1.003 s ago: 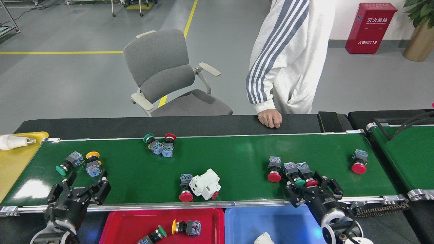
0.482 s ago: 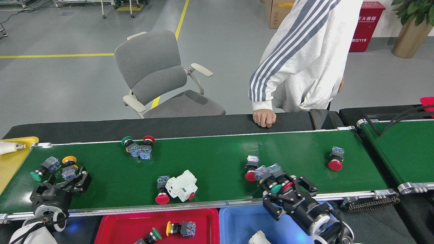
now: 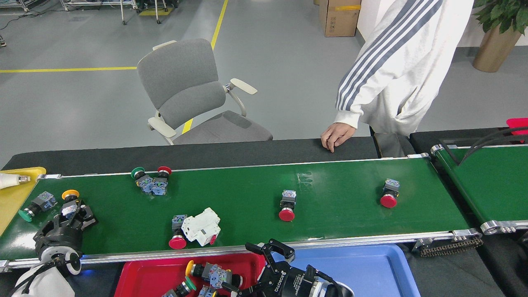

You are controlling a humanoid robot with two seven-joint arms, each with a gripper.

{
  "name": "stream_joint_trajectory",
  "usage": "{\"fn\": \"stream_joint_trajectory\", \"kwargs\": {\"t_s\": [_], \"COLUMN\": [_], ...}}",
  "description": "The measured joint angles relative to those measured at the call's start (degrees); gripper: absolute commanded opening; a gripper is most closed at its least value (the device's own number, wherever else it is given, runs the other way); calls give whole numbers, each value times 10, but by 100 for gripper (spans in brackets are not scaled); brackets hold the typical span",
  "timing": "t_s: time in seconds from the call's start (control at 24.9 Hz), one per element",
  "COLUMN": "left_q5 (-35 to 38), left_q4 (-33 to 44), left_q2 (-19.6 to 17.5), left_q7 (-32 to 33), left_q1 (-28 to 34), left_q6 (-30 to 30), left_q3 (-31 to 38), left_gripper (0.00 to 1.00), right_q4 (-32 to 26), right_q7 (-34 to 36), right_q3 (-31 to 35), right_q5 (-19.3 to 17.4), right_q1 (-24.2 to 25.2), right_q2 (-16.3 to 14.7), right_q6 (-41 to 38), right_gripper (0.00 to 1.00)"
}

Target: Pick switch part from conveyor to tray

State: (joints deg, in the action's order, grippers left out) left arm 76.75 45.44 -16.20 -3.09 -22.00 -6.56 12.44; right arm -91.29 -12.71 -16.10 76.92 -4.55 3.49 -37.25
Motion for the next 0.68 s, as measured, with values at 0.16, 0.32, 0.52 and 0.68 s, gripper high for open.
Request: {"fn": "stream_joint_trajectory", "kwargs": {"t_s": [0.16, 0.32, 0.52, 0.68], "left_q5": [-11, -12, -8, -8], "left_q4": [174, 347, 471, 487], "left_q2": [1, 2, 36, 58], "left_q7": [-3, -3, 5, 20], "left_q1": [122, 249, 373, 396], "left_q6": [-110, -224, -327, -356], "left_q3": [2, 5, 0, -20], "left_gripper": [11, 19, 79, 100], "right_q4": [-46, -54, -54, -54], "right_q7": [19, 76, 114, 118], "right_q3": [238, 386, 397, 381], "right_q5": [-40, -45, -45, -30], "right_q1": [107, 181, 188, 186], "right_q2": [16, 42, 27, 24], "right_q6": [15, 117, 226, 245], "right_gripper": [98, 97, 98, 98]}}
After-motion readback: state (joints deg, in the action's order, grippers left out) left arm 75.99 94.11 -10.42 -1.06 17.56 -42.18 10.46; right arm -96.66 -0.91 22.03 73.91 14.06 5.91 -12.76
